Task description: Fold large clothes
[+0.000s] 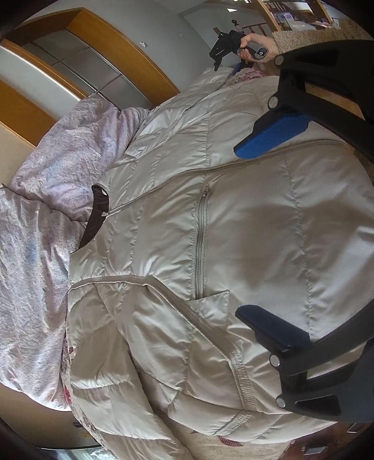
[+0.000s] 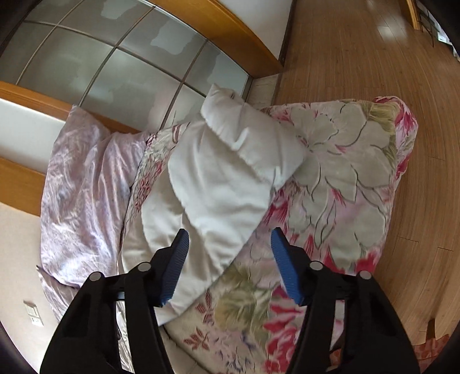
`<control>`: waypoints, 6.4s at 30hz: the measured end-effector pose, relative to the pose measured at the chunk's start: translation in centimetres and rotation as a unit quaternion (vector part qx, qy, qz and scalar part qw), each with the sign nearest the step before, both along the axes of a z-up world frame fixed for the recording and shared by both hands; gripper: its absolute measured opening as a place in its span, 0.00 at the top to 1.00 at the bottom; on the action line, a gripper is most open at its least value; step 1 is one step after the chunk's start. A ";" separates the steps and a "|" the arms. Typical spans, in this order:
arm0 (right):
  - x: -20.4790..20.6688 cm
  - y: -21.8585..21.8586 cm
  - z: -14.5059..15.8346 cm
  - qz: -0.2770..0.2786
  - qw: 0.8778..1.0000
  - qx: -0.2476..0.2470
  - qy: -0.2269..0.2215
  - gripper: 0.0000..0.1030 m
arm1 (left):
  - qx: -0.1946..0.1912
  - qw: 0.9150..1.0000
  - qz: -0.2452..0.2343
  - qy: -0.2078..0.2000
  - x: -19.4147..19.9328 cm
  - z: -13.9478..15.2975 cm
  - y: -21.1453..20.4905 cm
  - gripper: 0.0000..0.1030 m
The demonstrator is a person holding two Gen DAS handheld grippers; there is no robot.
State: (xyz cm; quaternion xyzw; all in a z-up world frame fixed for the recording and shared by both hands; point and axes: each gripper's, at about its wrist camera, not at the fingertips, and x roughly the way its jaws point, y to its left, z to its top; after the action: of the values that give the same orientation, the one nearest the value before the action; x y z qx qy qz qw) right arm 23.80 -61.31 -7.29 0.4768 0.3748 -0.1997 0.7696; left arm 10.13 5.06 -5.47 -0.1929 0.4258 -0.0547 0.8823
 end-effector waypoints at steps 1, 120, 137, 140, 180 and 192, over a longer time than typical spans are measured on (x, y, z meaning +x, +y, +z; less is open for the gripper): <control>0.2 -0.4 -0.2 -0.002 1.000 0.000 0.001 0.42 | 0.001 1.000 -0.002 -0.002 0.1 0.0 0.0 0.02; 7.9 53.8 -0.6 0.590 0.755 -0.284 0.038 0.37 | -0.235 0.858 0.449 -0.086 -13.0 -5.3 29.1 0.15; 5.5 49.9 4.0 0.597 0.765 -0.240 -0.010 0.32 | -0.269 0.786 0.551 -0.080 -16.1 -6.6 34.6 0.75; 5.6 47.9 4.9 0.585 0.770 -0.253 -0.020 0.31 | -0.254 0.797 0.544 -0.068 -15.7 -5.9 35.0 0.81; 5.9 31.1 6.6 0.436 0.849 -0.297 -0.026 0.27 | -0.018 0.996 -0.044 -0.074 16.3 6.3 -6.7 0.72; 5.2 37.7 8.3 0.505 0.805 -0.298 -0.087 0.34 | 0.043 0.995 -0.021 -0.085 12.8 7.6 -1.5 0.15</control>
State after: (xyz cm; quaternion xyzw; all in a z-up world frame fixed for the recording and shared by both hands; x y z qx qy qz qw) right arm 28.96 -23.62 1.04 -0.0179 0.4162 0.1578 0.8953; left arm 22.97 3.55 2.10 -0.1406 0.3548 -0.0718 0.9215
